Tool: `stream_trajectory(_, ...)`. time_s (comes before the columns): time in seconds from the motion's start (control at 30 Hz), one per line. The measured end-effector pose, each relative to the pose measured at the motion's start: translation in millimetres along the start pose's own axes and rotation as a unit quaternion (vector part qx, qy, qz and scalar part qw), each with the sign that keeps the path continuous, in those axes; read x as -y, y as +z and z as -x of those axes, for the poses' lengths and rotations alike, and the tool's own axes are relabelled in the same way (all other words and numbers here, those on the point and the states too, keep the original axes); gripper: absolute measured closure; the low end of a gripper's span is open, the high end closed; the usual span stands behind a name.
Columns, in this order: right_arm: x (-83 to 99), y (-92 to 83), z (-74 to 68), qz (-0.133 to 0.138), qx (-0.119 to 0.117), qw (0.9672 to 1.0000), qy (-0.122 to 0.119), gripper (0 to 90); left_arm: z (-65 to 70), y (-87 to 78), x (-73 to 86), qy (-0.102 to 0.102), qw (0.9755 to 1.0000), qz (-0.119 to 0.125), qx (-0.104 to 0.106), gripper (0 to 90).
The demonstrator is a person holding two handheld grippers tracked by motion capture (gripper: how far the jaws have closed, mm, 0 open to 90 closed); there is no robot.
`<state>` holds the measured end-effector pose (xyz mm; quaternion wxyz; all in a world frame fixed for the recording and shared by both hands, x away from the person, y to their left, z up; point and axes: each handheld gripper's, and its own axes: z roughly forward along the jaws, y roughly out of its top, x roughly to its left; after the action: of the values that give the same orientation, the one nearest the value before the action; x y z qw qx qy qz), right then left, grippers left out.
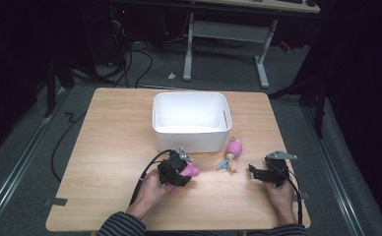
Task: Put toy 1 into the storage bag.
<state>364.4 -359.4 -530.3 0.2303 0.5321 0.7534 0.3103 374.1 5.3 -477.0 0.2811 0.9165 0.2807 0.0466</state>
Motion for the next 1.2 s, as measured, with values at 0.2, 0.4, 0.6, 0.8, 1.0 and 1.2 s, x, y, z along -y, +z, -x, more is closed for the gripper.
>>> stream_trajectory(0.2,0.0,0.0,0.0,0.0,0.0,1.0,0.0,22.1,2.5,-3.6,-4.1,0.016,0.9999,-0.002,0.003,58.7)
stream_trajectory(0.4,0.0,0.0,0.0,0.0,-0.001,1.0,-0.001,22.2,2.8,-5.8,-4.7,0.013,0.9998,0.002,0.012,58.6)
stream_trajectory(0.6,0.0,0.0,0.0,0.0,-0.001,1.0,-0.001,22.1,2.4,-14.0,-9.3,0.02,0.9997,0.002,0.014,58.7)
stream_trajectory(0.8,0.1,0.0,-0.1,0.0,-0.001,1.0,-0.001,22.2,1.2,-32.0,-17.9,0.026,0.9994,0.017,0.017,58.6)
stream_trajectory(1.0,0.1,-0.1,-0.4,0.0,-0.002,1.0,-0.003,22.2,0.2,-40.2,-24.0,0.033,0.9991,0.021,0.015,58.7)
stream_trajectory(1.2,0.0,0.0,-0.8,0.0,-0.004,1.0,-0.004,22.2,0.1,-48.9,-32.2,0.038,0.9987,0.029,0.018,58.6)
